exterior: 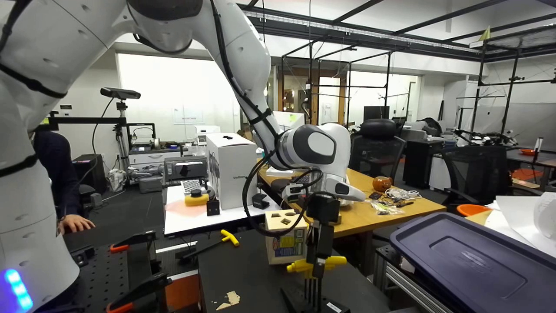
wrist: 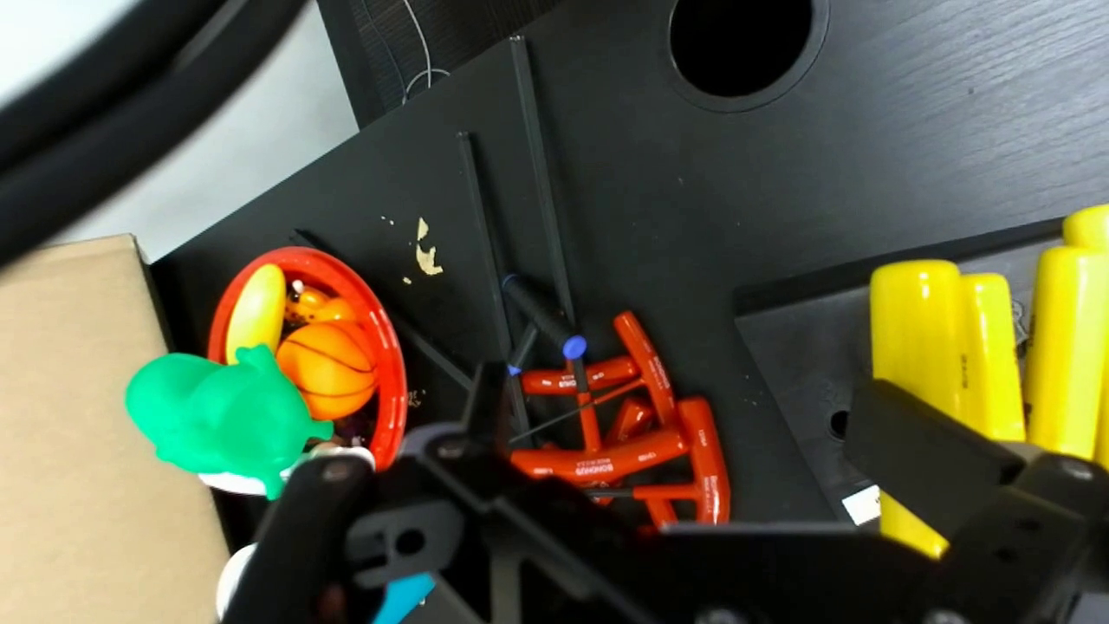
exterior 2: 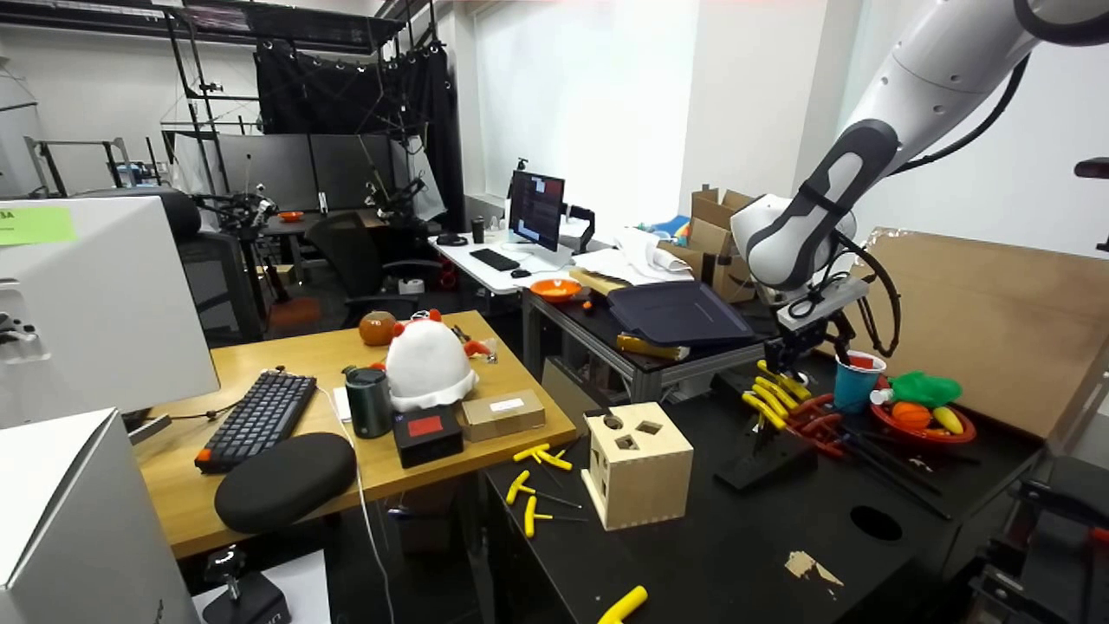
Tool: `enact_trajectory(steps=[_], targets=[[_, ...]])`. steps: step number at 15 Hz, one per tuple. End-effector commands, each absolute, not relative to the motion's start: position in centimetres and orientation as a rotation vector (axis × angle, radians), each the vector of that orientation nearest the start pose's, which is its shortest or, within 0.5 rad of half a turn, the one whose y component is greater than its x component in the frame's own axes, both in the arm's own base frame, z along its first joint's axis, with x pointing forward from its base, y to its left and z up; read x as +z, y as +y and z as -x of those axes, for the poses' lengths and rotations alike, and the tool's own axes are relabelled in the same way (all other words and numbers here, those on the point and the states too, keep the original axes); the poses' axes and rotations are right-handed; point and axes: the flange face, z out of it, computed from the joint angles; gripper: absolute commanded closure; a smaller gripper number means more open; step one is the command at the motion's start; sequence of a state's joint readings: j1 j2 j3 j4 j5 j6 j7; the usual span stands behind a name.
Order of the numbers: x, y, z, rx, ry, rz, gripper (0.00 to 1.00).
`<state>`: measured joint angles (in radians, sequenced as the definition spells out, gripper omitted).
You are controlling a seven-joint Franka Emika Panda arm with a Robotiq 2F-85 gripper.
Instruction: Pick up the yellow object tool and put it among the other yellow tools
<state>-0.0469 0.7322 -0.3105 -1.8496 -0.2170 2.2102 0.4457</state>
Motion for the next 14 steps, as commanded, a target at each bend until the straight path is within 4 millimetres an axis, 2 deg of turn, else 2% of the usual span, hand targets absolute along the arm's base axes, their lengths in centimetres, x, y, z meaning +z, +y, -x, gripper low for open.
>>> enact_trajectory(steps=[1,5,8,11,14], targets=[[13.0,-21.6,-56.8,0.46,1.039,3.392,0.0],[13.0,-22.7,-58.0,0.296,1.018,3.577,0.0],[13.0,-23.0,-58.3,0.198,1.067,3.634,0.0],[12.9,-22.7,-57.9,0.304,1.112,3.567,0.0],[12.9,-22.4,-57.7,0.315,1.124,3.537,0.0]])
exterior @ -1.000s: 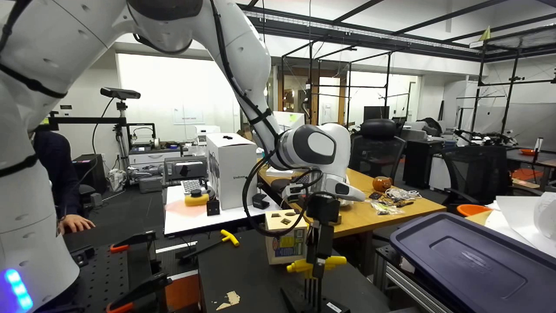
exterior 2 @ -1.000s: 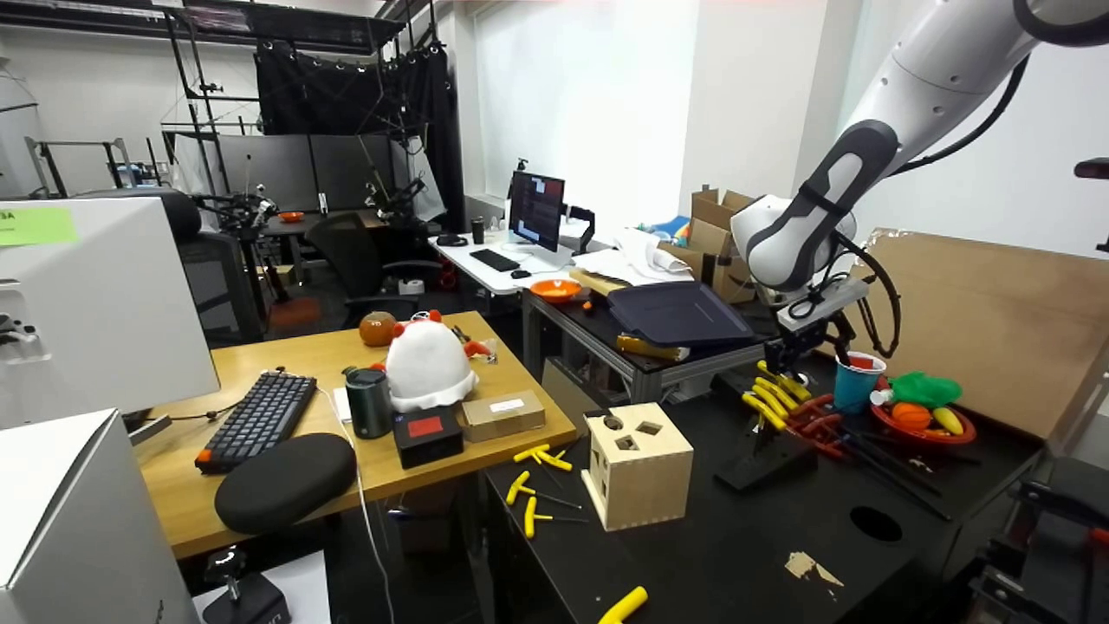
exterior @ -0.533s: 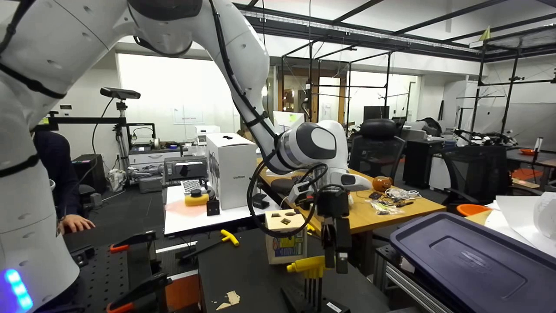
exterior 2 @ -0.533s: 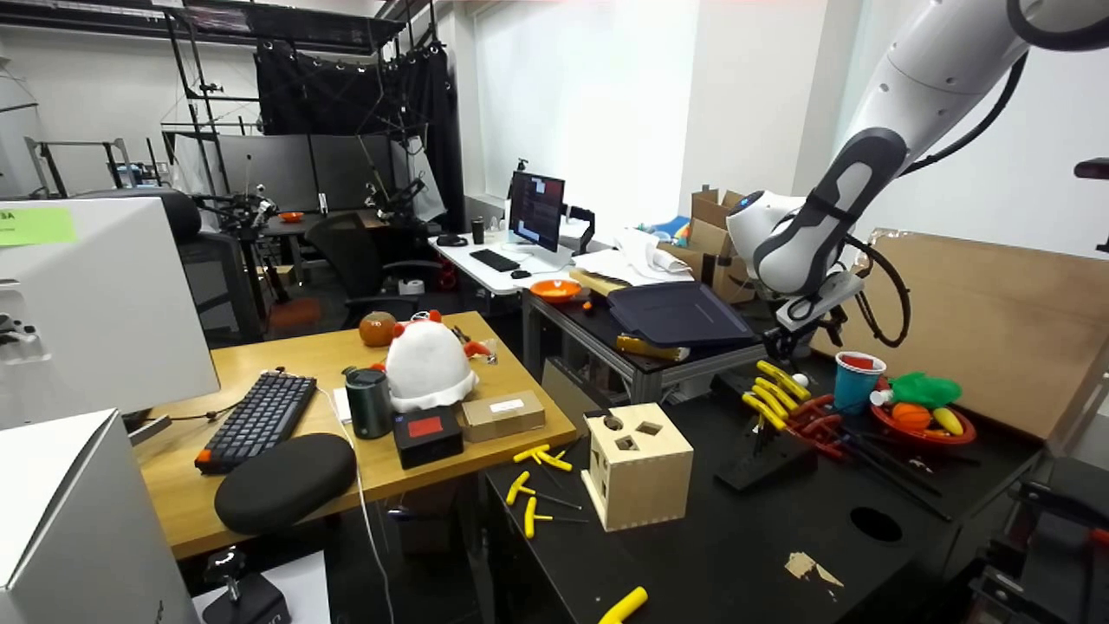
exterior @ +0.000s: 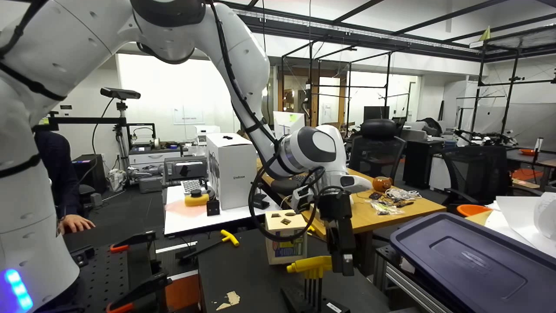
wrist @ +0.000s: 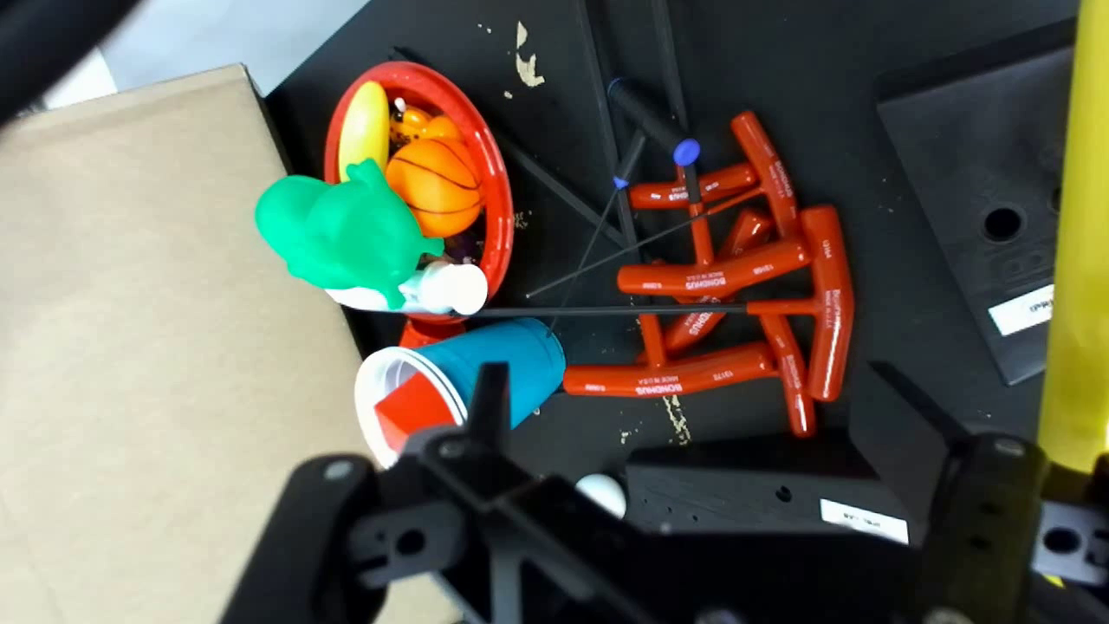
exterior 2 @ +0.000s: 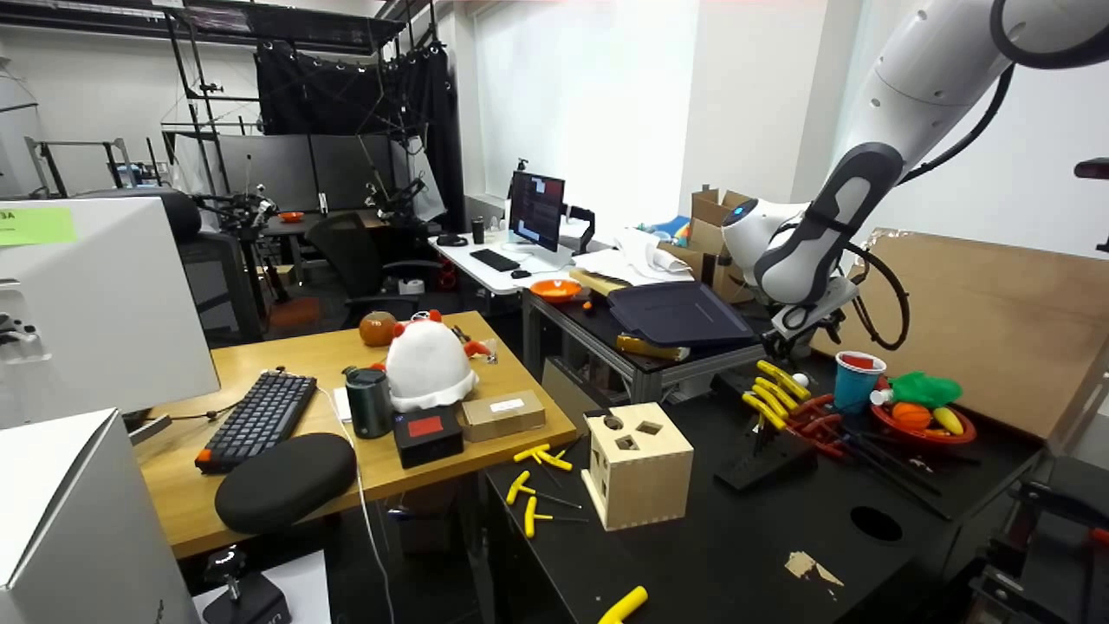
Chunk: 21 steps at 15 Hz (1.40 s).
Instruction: Pick up the yellow object tool and put it among the other yellow tools
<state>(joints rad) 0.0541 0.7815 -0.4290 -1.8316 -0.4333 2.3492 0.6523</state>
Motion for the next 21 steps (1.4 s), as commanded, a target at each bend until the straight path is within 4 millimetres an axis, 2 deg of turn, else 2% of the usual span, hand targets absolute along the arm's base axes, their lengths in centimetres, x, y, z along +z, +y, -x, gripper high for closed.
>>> enact_trajectory(steps=[1,5,11,14,16,21], targets=[[12.8,-22.2,-57.7,-0.222,-0.774,-2.434,0.0],[11.5,-21.1,-57.1,-0.292,-0.747,-2.472,0.0],[12.2,-21.3,-57.3,-0.243,-0.74,-2.456,0.0],[13.6,-22.3,-58.1,-0.14,-0.738,-2.423,0.0],[15.3,-23.5,-58.3,-0.129,-0.721,-2.433,0.0],[21.3,-25.9,-58.7,-0.152,-0.612,-2.546,0.0]])
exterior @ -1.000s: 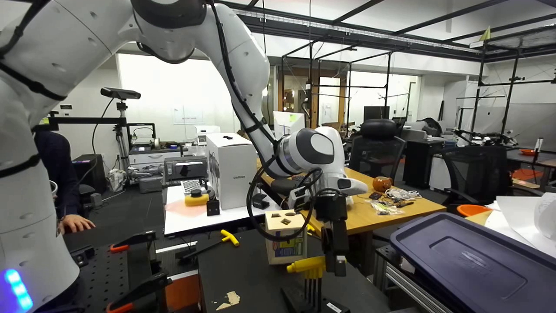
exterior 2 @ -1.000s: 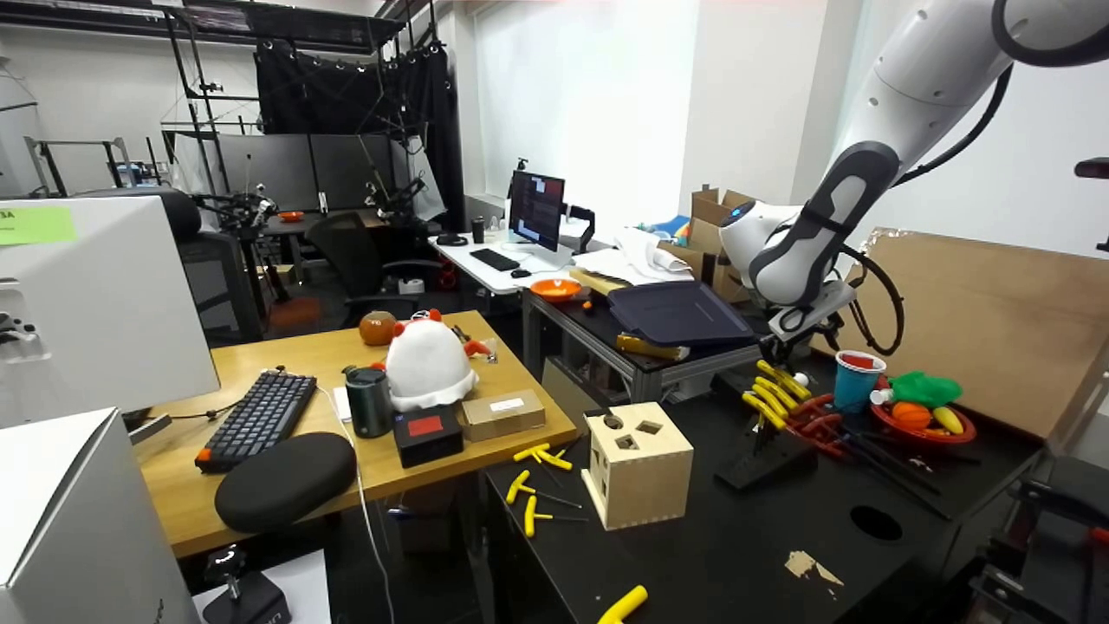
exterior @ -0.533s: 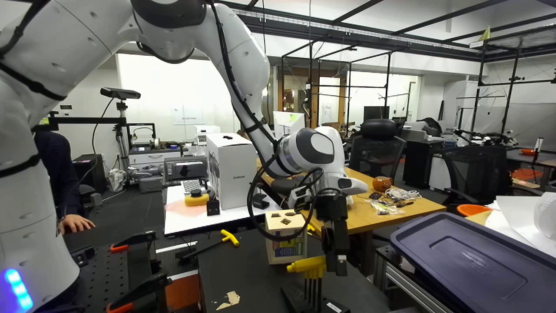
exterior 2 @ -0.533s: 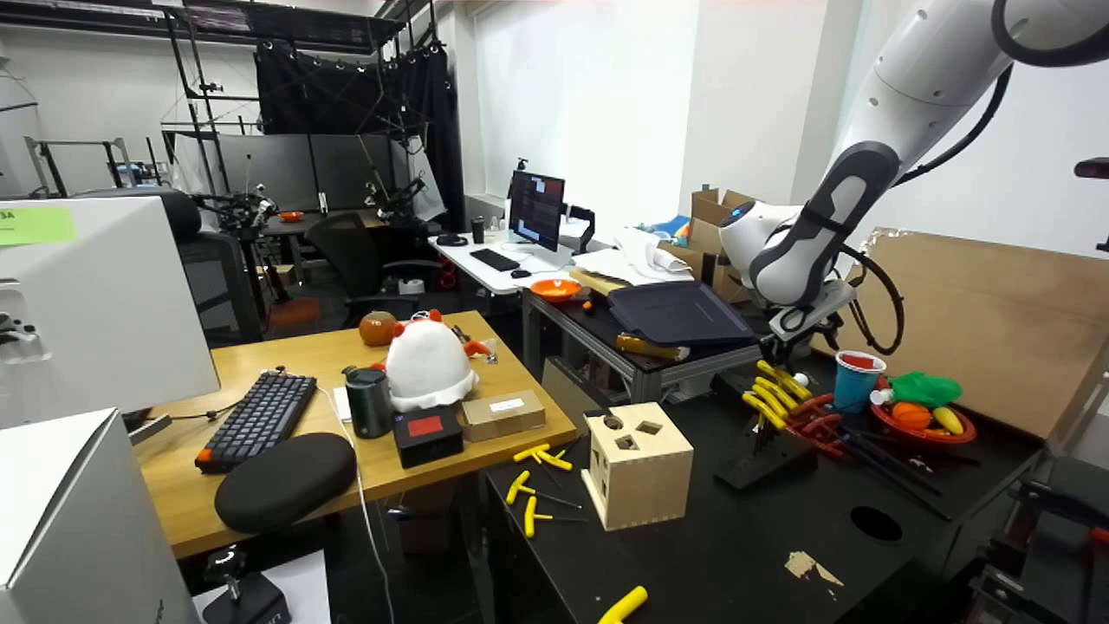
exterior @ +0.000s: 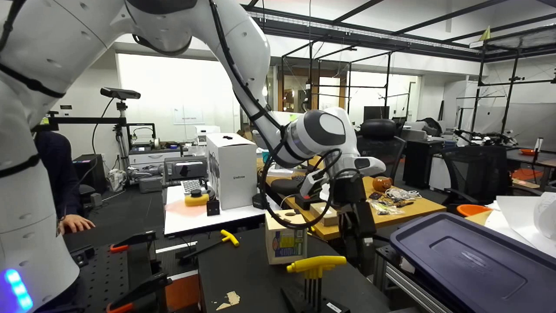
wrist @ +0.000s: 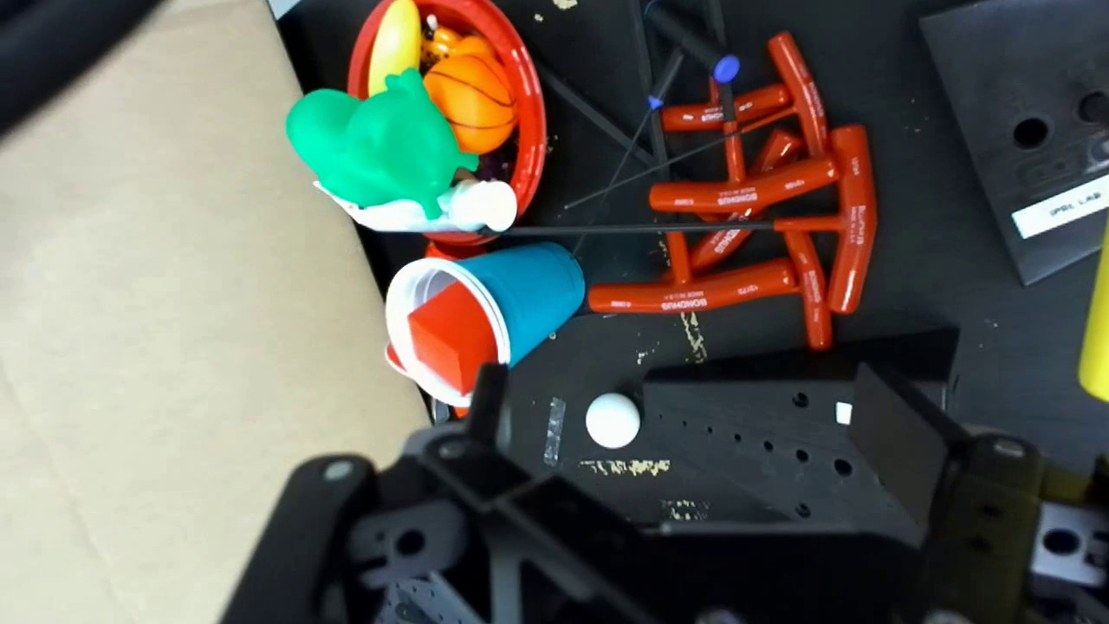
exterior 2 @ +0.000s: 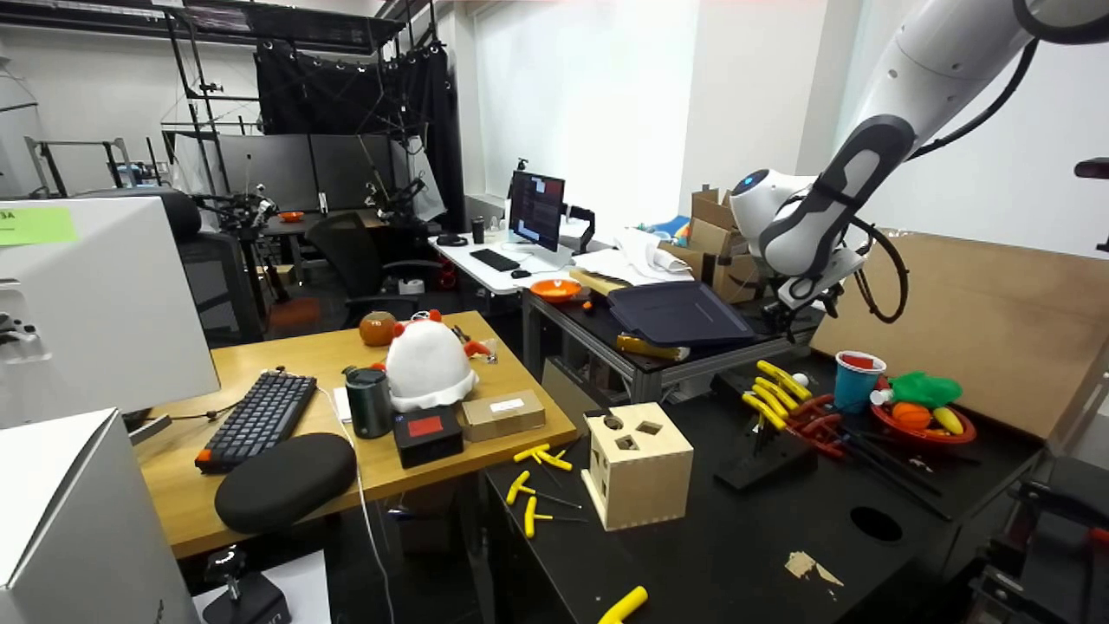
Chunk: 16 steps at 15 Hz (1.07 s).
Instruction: Pick up the yellow object tool and put it among the other yellow tools
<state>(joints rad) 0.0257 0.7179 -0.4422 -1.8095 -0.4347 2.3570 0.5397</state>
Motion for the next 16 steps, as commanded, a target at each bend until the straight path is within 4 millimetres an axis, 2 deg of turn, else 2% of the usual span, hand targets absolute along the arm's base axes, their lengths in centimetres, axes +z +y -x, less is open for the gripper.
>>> enact_trajectory(steps=[1,7,16], targets=[[22.7,-26.0,-58.6,-0.164,-0.582,-2.595,0.0],[28.9,-26.1,-58.0,-0.243,-0.454,-2.8,0.0],[35.5,-24.9,-57.8,-0.129,-0.398,-2.905,0.0]])
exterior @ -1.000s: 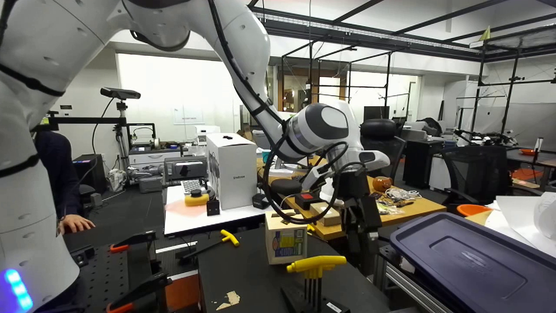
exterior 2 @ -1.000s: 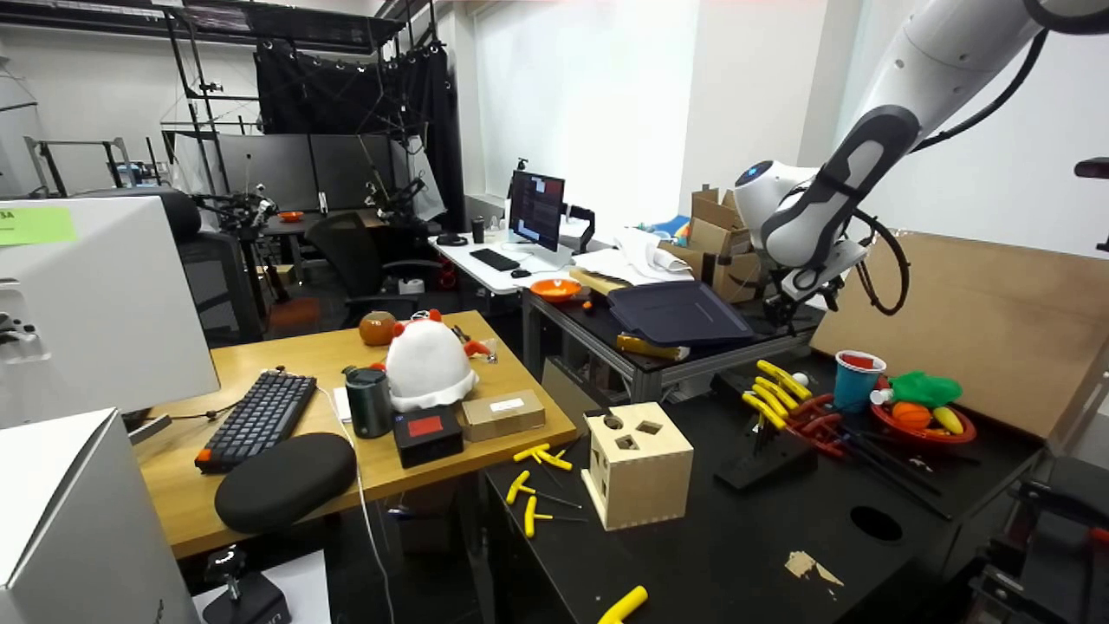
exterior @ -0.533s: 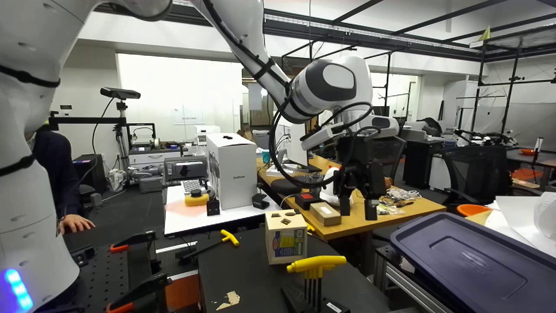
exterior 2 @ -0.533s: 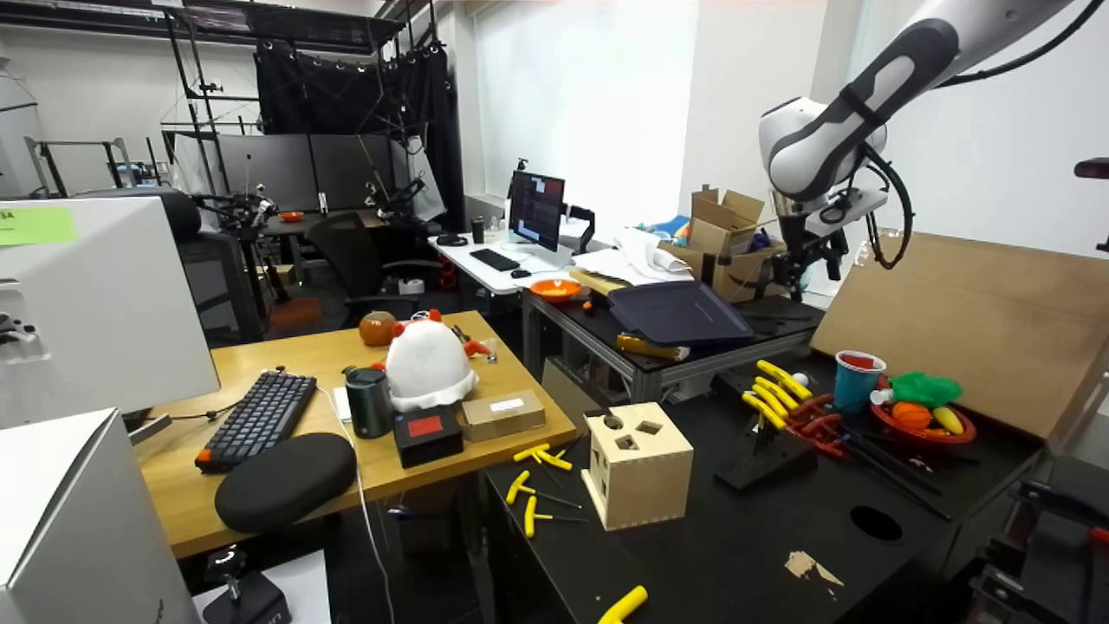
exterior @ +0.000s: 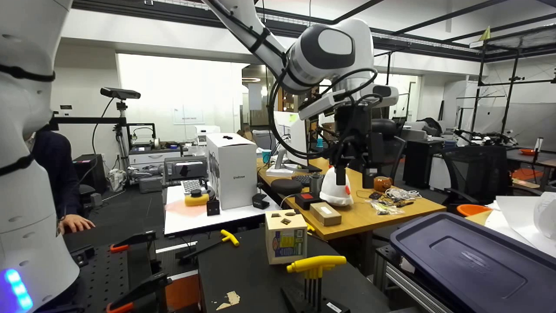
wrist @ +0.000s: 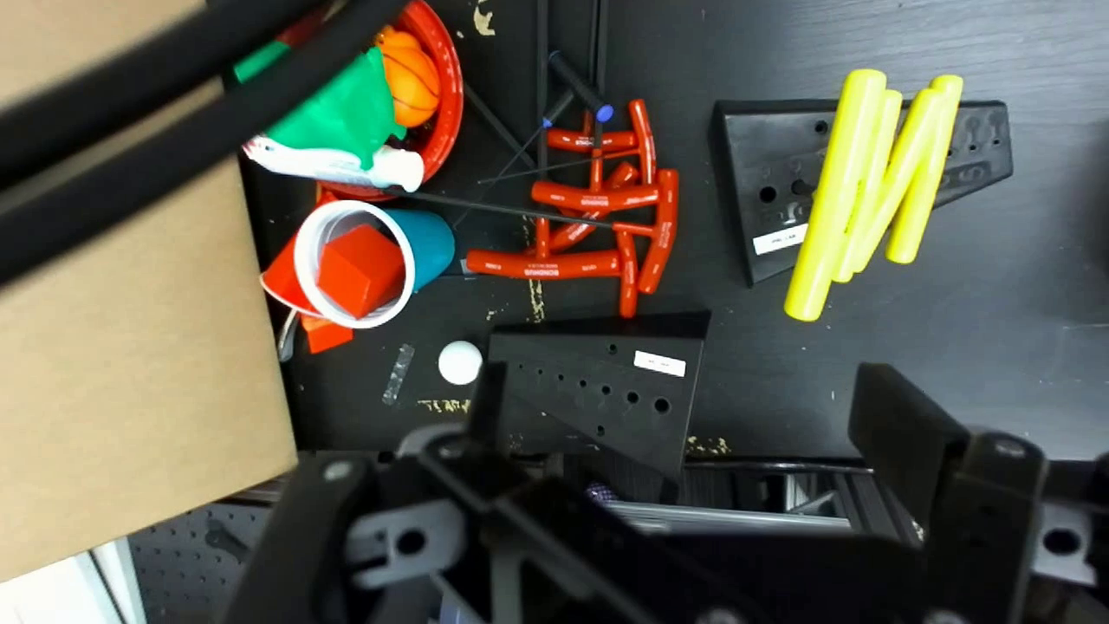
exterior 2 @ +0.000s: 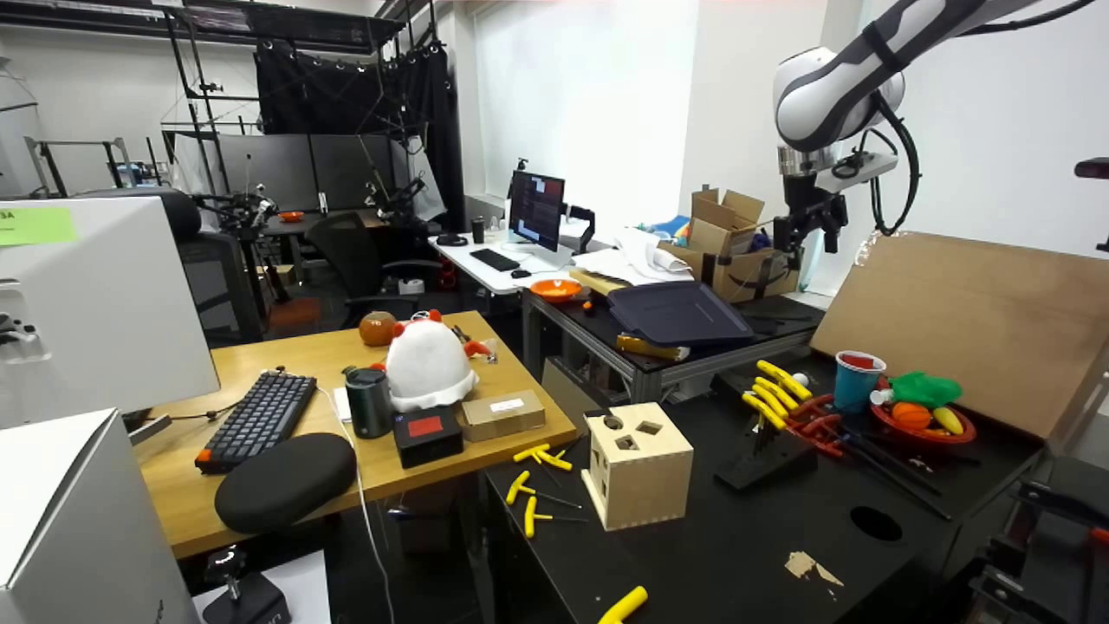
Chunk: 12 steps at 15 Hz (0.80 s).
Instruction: Pick up the yellow object tool and put it among the other yellow tools
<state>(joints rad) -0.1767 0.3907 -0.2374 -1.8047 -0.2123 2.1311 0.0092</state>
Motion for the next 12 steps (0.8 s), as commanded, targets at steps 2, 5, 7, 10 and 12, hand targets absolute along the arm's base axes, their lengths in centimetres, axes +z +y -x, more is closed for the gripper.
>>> enact_trajectory(steps=[2,5,7,10,12], targets=[[36.6,-24.7,-57.8,0.108,0.451,3.299,0.0],[38.4,-24.6,-58.0,0.035,0.45,3.254,0.0],[39.4,-24.6,-58.0,-0.001,0.454,3.218,0.0],[40.8,-24.6,-58.1,-0.057,0.454,3.17,0.0],[41.5,-24.5,-58.2,-0.082,0.448,3.142,0.0]])
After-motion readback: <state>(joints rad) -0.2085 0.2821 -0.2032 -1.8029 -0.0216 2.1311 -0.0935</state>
